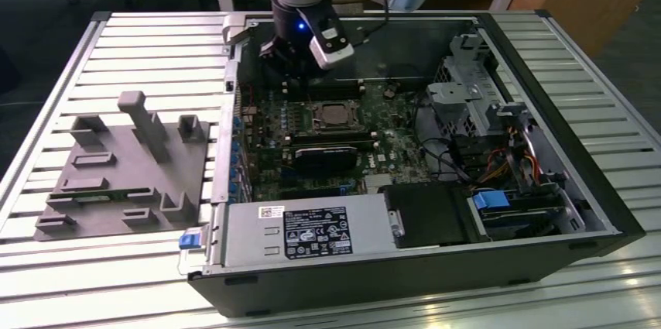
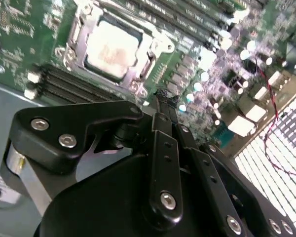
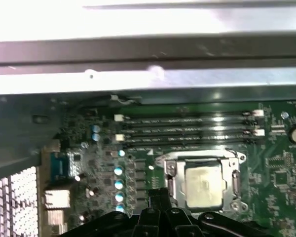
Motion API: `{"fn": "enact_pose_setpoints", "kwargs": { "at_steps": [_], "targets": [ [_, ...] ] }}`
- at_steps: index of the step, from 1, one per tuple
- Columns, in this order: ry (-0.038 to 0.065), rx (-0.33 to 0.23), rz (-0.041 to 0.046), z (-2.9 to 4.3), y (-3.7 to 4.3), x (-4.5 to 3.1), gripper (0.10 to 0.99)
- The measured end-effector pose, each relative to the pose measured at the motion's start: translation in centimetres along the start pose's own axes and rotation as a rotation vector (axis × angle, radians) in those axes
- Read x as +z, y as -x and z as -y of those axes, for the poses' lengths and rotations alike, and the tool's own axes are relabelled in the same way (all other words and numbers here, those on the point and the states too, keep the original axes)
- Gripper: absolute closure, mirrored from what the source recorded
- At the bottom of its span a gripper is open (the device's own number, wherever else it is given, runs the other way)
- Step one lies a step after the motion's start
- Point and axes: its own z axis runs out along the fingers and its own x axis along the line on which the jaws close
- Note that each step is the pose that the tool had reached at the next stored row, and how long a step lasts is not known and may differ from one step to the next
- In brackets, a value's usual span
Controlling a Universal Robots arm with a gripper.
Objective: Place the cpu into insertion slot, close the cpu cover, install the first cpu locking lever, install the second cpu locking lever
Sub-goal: 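Install the first cpu locking lever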
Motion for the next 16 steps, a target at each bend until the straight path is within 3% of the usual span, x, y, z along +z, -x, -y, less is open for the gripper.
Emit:
{"fn": "enact_pose_setpoints", "kwargs": {
  "at_steps": [3, 8, 15, 16],
  "targets": [
    [0.035, 0.001, -0.0015, 0.05, -0.56, -0.02, 0.984],
    [0.083, 0.002, -0.0037, 0.1, -1.24, -0.01, 0.984],
    [0.191, 0.005, -0.01, 0.12, -1.66, 0.06, 0.984],
    [0.203, 0.006, -0.0106, 0.12, -1.67, 0.07, 0.984]
  ]
}}
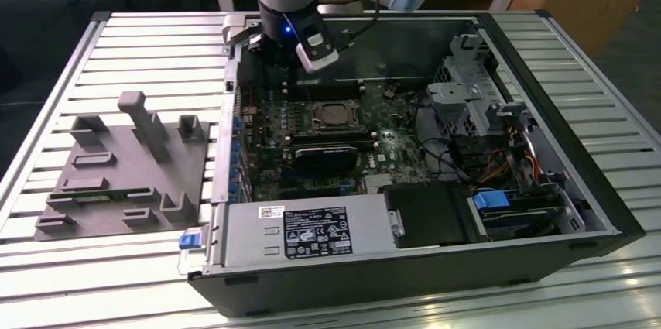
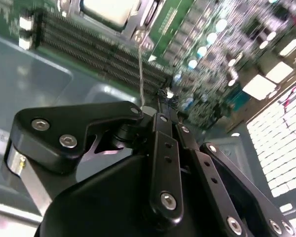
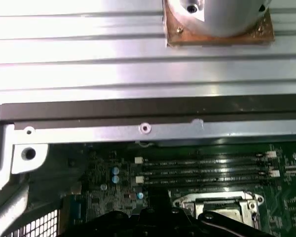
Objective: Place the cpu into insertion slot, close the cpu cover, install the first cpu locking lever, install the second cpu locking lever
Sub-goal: 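Install the first cpu locking lever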
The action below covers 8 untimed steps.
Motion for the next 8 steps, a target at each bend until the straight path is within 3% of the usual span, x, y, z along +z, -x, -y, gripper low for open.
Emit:
{"fn": "enact_pose_setpoints", "kwargs": {
  "at_steps": [3, 8],
  "targets": [
    [0.009, 0.0, -0.0006, -0.01, 0.1, 0.03, 0.984],
    [0.009, 0.0, -0.0006, -0.05, 1.05, 0.07, 0.984]
  ]
}}
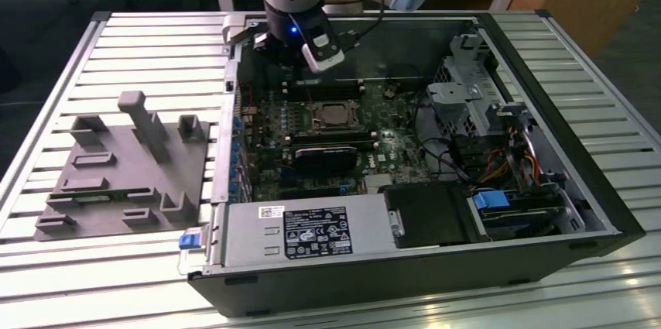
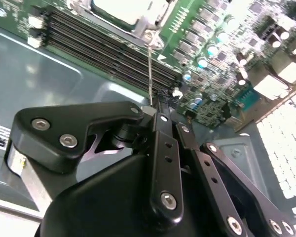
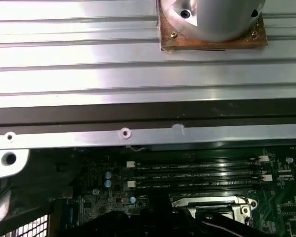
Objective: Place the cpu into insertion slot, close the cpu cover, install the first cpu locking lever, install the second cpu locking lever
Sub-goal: 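Install the first cpu locking lever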
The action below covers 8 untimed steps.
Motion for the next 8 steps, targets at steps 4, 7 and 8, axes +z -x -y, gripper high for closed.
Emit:
{"fn": "enact_pose_setpoints", "kwargs": {
  "at_steps": [4, 7, 8],
  "targets": [
    [0.0, 0.0, 0.0, -0.07, 1.2, 0.04, 0.984],
    [0.0, 0.0, 0.0, -0.12, 2.19, 0.07, 0.984],
    [0.0, 0.0, 0.0, -0.14, 2.51, 0.09, 0.984]
  ]
}}
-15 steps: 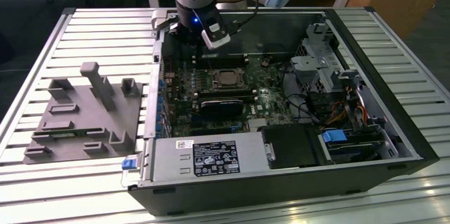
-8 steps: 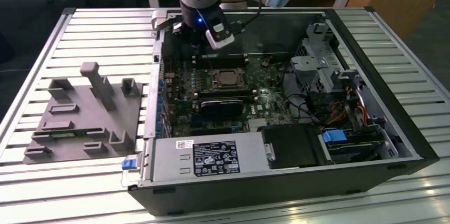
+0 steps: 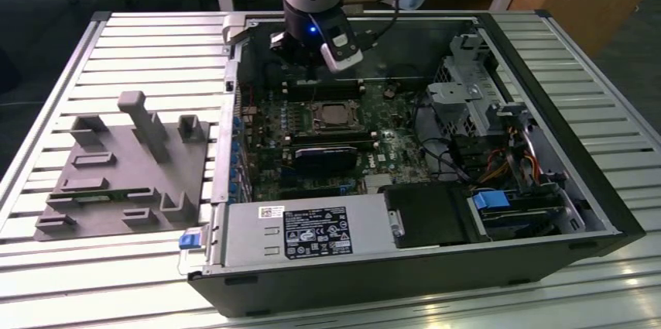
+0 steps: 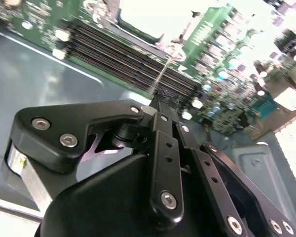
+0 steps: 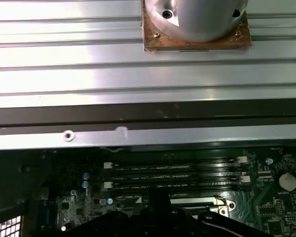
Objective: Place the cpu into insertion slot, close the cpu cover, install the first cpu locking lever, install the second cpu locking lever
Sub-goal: 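Install the first cpu locking lever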
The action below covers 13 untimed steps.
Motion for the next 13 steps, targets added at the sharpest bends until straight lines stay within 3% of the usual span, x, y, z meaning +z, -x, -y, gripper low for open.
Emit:
{"fn": "enact_pose_setpoints", "kwargs": {
  "at_steps": [5, 10, 13],
  "targets": [
    [0.0, 0.0, -0.0002, -0.08, 1.39, 0.04, 0.984],
    [0.0, 0.0, 0.0, -0.08, 1.41, 0.05, 0.984],
    [0.003, -0.002, 0.0073, -0.06, 1.39, 0.09, 0.984]
  ]
}}
